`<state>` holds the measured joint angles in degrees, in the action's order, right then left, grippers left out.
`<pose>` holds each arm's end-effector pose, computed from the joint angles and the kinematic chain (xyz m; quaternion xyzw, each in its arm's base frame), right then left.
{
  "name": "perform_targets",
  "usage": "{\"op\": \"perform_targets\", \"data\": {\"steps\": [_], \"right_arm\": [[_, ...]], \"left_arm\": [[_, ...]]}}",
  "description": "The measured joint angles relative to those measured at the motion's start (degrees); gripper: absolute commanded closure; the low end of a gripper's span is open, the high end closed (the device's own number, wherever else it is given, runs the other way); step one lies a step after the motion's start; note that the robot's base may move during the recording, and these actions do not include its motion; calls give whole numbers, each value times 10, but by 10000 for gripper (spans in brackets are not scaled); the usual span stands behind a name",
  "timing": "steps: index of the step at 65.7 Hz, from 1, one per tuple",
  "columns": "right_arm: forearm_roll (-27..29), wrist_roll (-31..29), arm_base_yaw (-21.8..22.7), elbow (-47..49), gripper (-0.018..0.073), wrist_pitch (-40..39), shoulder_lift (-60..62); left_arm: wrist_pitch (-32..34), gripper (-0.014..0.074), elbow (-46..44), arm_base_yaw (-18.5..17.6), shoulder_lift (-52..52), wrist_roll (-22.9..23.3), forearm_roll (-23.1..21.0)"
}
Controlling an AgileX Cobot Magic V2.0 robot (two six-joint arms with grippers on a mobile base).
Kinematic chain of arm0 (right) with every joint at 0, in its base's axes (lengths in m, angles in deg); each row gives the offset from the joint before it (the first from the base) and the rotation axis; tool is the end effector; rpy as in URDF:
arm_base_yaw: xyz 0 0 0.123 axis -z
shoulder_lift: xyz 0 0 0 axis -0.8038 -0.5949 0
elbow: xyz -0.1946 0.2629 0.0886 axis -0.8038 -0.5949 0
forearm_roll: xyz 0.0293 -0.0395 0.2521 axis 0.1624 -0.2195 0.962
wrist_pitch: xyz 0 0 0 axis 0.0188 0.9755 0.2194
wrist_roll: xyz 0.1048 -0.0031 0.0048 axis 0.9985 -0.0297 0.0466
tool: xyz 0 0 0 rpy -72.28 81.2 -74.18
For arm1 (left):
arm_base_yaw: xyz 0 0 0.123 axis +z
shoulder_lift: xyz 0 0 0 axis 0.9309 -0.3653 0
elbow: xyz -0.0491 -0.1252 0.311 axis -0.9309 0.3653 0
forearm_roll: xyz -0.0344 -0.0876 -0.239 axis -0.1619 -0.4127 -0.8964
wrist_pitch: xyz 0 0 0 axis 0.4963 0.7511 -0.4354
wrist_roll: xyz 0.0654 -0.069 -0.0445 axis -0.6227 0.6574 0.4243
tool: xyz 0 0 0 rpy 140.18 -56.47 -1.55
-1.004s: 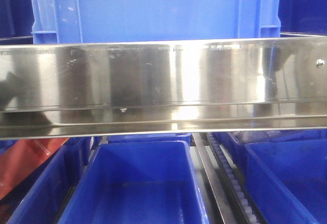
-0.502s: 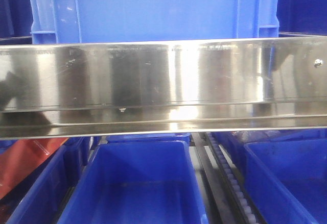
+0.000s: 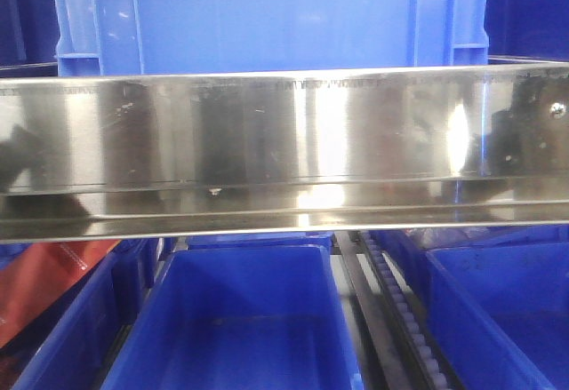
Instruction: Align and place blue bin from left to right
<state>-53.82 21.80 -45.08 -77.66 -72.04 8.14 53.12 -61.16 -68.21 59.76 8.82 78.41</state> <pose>0.0217 -0.0033 0.2046 0.0548 0.7111 -0.0494 0.6992 0.0219 0.0000 0.2076 -0.0254 0.6995 -0.0220 0.7138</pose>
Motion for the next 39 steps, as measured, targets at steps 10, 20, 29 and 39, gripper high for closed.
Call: {"op": "perform_targets", "data": {"steps": [10, 20, 29, 39], "right_arm": [[4, 0, 0, -1, 628, -5, 0], [4, 0, 0, -1, 628, -5, 0], [4, 0, 0, -1, 628, -5, 0], [4, 0, 0, -1, 628, -6, 0]], "left_arm": [[1, 707, 0, 0, 0, 0, 0], [2, 707, 0, 0, 0, 0, 0], [3, 707, 0, 0, 0, 0, 0], [3, 707, 0, 0, 0, 0, 0]]}}
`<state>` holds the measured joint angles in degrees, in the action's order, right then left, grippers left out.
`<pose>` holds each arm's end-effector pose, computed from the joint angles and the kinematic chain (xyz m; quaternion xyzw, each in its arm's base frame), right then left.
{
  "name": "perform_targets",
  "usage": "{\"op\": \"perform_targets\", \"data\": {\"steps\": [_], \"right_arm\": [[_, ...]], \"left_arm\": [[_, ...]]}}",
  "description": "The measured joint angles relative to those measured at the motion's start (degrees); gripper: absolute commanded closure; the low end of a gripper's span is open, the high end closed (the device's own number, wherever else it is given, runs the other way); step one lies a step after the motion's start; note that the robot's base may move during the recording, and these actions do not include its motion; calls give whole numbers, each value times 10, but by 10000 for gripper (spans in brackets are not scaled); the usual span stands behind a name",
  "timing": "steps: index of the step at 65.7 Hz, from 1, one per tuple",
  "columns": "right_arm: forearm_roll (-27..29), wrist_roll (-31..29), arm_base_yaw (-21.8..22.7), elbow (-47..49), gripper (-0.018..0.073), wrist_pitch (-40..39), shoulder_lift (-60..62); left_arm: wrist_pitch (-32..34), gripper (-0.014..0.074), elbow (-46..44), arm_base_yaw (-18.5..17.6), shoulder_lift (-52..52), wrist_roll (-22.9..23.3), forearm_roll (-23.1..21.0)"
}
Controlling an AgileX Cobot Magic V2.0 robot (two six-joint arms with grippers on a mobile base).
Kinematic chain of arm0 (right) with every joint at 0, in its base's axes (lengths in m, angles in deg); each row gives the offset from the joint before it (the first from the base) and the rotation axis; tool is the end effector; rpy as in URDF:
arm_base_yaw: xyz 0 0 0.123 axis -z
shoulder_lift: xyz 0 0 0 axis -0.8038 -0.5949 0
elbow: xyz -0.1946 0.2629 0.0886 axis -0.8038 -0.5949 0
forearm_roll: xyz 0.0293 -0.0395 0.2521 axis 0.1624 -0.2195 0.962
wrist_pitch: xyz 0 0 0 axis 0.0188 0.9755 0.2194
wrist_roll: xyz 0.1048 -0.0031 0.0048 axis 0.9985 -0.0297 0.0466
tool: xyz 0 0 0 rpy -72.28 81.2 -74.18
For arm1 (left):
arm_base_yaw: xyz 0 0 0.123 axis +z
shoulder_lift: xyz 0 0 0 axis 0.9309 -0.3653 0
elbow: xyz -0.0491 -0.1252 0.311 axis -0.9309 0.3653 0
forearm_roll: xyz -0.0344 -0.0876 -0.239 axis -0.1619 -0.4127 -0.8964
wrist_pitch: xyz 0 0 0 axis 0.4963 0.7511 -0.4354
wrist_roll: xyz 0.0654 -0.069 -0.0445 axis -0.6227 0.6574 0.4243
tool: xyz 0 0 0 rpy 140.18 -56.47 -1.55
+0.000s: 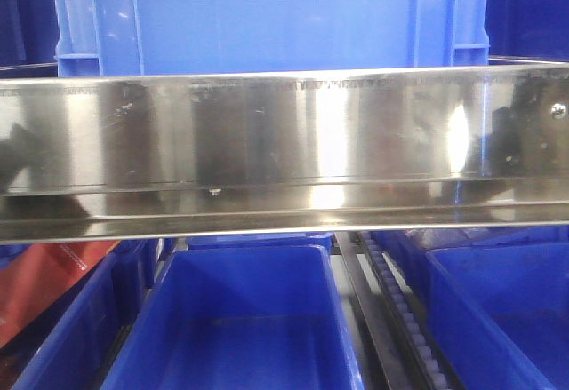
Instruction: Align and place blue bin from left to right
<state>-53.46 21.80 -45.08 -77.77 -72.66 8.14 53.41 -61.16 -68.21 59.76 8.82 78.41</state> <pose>0.0218 -0.0032 0.2051 0.0566 0.7079 -0.0472 0.7025 0.0219 0.0000 0.2081 -0.0254 0.6977 -0.0220 0.7156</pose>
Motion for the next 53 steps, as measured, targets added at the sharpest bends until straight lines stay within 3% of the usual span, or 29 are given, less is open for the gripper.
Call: {"op": "perform_targets", "data": {"steps": [53], "right_arm": [[0, 0, 0, 0, 628, -1, 0]], "left_arm": [[0, 707, 0, 0, 0, 0, 0]]}}
